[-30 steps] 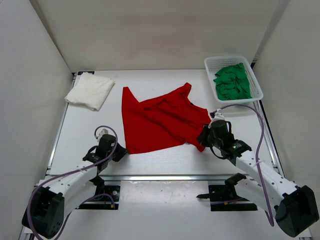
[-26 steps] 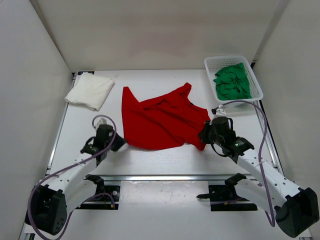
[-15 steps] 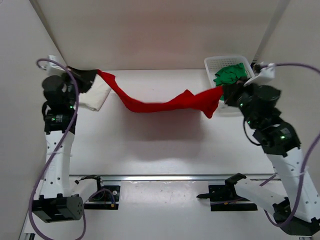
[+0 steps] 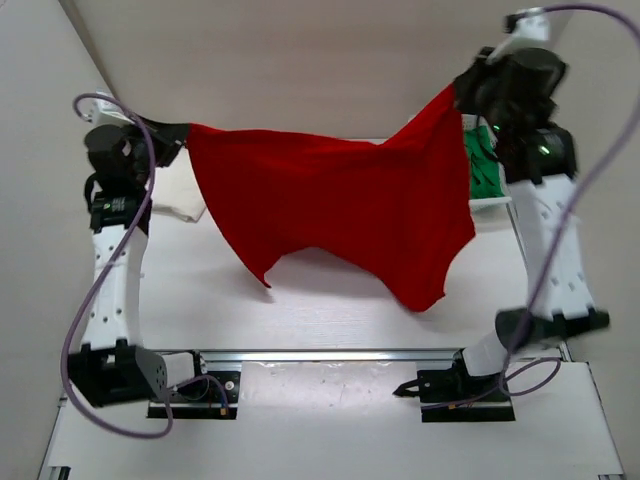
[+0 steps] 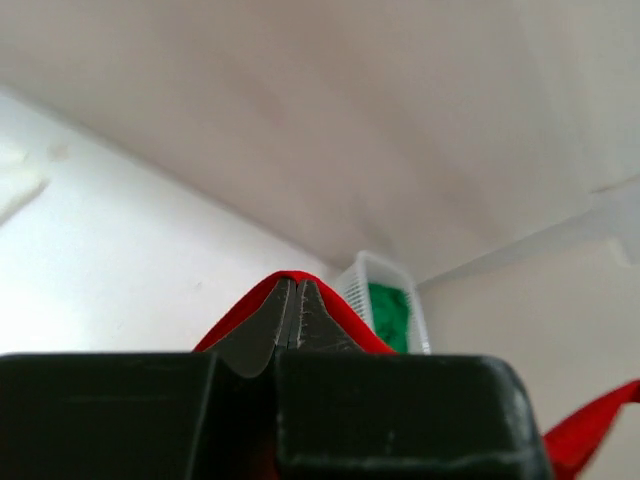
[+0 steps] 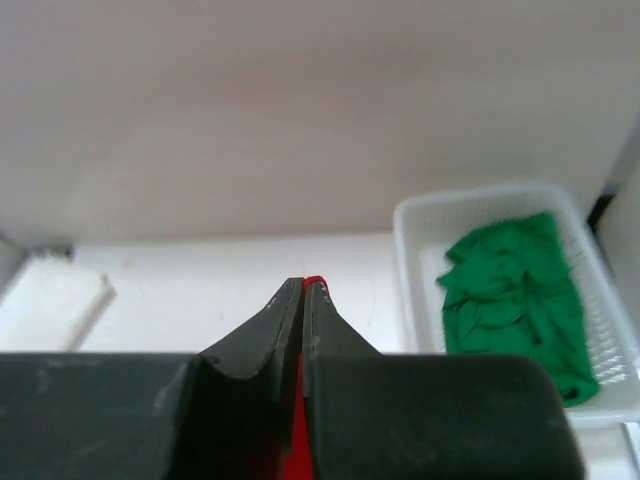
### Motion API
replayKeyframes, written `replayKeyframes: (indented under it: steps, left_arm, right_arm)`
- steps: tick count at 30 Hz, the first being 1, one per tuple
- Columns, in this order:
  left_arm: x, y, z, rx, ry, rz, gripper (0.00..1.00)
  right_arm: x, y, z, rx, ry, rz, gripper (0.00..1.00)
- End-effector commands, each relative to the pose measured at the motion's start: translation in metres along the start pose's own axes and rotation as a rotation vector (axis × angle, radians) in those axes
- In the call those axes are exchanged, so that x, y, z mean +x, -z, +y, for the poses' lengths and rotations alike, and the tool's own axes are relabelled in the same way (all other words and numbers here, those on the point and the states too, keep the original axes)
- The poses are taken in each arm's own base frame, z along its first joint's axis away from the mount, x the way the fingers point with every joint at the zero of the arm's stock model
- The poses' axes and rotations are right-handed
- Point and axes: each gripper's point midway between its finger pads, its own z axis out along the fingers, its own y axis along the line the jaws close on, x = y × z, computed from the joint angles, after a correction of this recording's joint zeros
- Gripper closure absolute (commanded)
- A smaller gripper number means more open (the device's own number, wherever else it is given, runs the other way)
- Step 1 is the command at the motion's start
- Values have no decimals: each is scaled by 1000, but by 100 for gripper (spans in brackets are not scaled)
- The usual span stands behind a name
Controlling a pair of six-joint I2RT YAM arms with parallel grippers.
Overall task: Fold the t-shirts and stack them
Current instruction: Flatten out the tshirt
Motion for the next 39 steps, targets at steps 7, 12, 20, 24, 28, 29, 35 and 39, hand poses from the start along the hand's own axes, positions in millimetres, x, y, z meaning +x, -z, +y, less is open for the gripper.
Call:
replayKeyframes:
  steps: [7,12,20,24,28,29,35,39]
  left_arm:
    - [50,-97,65,-176,19,103,100]
    - [1,-121,22,-88,46,46,100]
    - [-69,-85,-16,9,34,-99,100]
    - [-43,-68,24,-70,35,-83,100]
    - [10,-49,79,-165,43,-19,100]
    - [12,-38,80,-171,23,-36,100]
    - [126,27,199,-421,42,95,100]
    - [181,68,250,-505,87,207,100]
  right_arm:
    - [75,-138,2,-86,26,188,100]
    - [-4,-127,15,-147,-42,-64,100]
    - [-82,-56,37,-224,-26,-267,100]
    - [-6,-59,14,-148,-32,-61,100]
    - [103,-39,-5,-99,-72,123,100]
    - [122,-35,-10,-88,-81,152,100]
    - [319,47,-39,18,-178,473,100]
    - [385,100,-44,40,-270,616,100]
